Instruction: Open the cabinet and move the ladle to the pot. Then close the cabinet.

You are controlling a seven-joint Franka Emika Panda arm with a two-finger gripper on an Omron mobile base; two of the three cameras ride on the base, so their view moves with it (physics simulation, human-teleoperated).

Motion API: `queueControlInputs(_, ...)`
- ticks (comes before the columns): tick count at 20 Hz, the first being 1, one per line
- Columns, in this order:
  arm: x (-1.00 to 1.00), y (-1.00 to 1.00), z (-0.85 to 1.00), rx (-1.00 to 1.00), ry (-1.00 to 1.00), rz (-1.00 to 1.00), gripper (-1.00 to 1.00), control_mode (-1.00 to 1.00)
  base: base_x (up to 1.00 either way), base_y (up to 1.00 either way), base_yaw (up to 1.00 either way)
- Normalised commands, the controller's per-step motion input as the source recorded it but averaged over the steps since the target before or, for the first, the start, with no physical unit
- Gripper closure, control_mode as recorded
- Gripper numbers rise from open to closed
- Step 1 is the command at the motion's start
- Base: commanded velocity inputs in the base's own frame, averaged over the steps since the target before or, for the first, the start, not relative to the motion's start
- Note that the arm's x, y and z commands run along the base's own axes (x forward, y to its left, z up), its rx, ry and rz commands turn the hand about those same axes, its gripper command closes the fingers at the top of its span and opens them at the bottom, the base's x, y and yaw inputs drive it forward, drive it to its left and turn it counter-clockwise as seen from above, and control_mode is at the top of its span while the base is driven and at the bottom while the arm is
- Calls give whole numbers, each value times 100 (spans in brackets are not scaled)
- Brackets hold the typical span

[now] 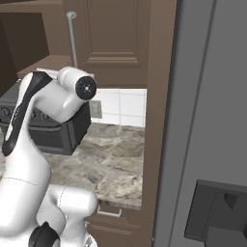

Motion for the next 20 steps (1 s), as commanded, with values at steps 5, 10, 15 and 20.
queueControlInputs(5,-36,0,40,-5,3,-2,-100,-100,0,0,0)
queueControlInputs(10,-46,0,37,-4,11,-11,-100,-100,0,0,0)
queueControlInputs(15,-100,0,26,-3,11,-21,-100,-100,0,0,0)
queueControlInputs(20,-100,16,4,-4,3,-20,-100,-100,0,0,0)
